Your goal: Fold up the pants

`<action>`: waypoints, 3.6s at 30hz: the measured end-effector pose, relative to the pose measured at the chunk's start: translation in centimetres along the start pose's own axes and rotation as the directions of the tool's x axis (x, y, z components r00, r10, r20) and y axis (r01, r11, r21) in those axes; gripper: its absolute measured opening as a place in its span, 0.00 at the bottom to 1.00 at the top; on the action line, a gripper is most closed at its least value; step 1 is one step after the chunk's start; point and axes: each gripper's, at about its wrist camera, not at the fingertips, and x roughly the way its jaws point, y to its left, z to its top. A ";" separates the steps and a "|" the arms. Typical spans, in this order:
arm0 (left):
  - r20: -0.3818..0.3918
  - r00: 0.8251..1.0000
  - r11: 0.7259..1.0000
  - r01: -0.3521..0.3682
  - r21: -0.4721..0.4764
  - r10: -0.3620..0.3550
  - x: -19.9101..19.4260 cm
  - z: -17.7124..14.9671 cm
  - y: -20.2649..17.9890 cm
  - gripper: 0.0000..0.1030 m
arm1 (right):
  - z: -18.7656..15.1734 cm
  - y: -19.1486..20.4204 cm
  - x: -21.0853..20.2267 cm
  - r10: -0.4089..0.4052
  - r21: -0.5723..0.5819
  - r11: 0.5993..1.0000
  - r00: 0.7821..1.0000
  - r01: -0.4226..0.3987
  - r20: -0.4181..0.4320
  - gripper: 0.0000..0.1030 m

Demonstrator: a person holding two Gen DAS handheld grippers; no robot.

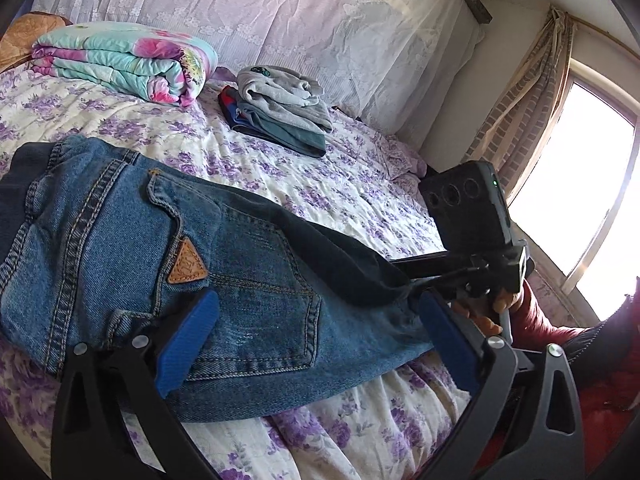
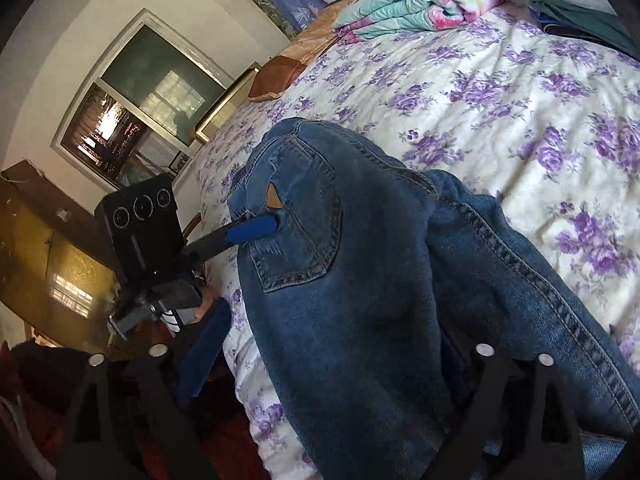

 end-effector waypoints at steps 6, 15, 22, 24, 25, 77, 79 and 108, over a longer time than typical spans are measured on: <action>0.008 1.000 1.000 -0.001 0.000 0.001 -0.2 -0.1 -0.1 0.95 | 5.4 -5.5 3.2 0.292 0.312 0.904 0.955 -0.291 0.045 0.96; 0.001 1.000 1.000 -0.017 0.014 0.017 0.0 -0.1 -0.1 0.95 | 6.1 -10.0 2.7 0.364 0.398 0.808 0.899 -0.434 0.241 0.76; 0.005 1.000 1.000 0.000 0.001 0.000 -0.1 0.0 0.2 0.95 | 3.9 -12.0 -1.8 0.279 0.394 0.824 0.898 -0.406 0.342 0.68; 0.005 1.000 1.000 0.005 -0.007 -0.005 -0.2 0.1 0.4 0.95 | 3.2 -11.1 -3.8 0.163 0.349 0.888 0.914 -0.299 0.371 0.68; 0.001 1.000 1.000 -0.004 -0.012 0.004 -0.1 0.2 0.4 0.95 | 3.1 -9.7 -4.6 0.113 0.295 0.927 0.923 -0.232 0.369 0.68; -0.002 0.761 0.758 -0.645 0.094 0.648 2.9 1.3 -2.0 0.95 | -11.8 -0.4 -7.4 -0.371 0.040 0.919 0.823 0.393 0.430 0.97; 0.012 0.786 0.785 -0.618 0.033 0.618 1.7 1.3 -1.9 0.95 | -14.3 -1.0 -10.8 -0.383 0.142 0.922 0.797 0.360 0.467 0.96; 0.072 0.870 0.853 -0.493 0.174 0.488 5.2 -2.6 -5.2 0.95 | -29.8 -12.2 -24.9 -0.663 0.764 0.627 0.619 0.153 0.421 0.25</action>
